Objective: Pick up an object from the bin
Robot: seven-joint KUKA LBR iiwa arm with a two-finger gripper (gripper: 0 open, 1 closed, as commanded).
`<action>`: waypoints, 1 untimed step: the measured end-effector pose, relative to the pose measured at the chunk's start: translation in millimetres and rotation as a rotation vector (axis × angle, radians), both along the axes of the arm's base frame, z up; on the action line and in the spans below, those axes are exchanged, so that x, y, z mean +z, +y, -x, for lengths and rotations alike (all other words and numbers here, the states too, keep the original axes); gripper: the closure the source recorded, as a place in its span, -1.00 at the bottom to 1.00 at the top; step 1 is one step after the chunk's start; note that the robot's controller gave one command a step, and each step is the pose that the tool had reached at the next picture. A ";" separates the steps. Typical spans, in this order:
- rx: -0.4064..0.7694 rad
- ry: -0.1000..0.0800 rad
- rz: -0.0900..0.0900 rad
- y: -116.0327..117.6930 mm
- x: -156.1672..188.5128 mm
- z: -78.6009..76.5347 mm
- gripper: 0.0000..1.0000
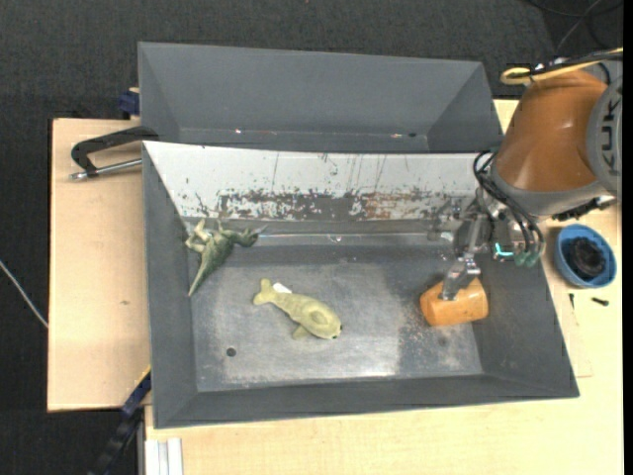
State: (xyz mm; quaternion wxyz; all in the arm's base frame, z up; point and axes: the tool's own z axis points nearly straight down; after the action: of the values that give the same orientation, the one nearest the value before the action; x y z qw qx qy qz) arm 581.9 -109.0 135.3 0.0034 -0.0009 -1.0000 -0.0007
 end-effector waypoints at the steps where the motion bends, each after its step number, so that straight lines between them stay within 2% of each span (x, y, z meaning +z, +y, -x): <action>1: 0.356 -0.016 0.001 -17.6 -29.5 12.6 -1.00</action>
Offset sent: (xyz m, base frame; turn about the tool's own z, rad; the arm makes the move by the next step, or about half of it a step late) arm -0.0279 -0.0335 -0.0603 -0.5225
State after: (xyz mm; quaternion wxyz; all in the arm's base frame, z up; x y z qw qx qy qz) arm 569.2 -126.7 105.8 -0.0046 0.1762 -0.9843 0.0006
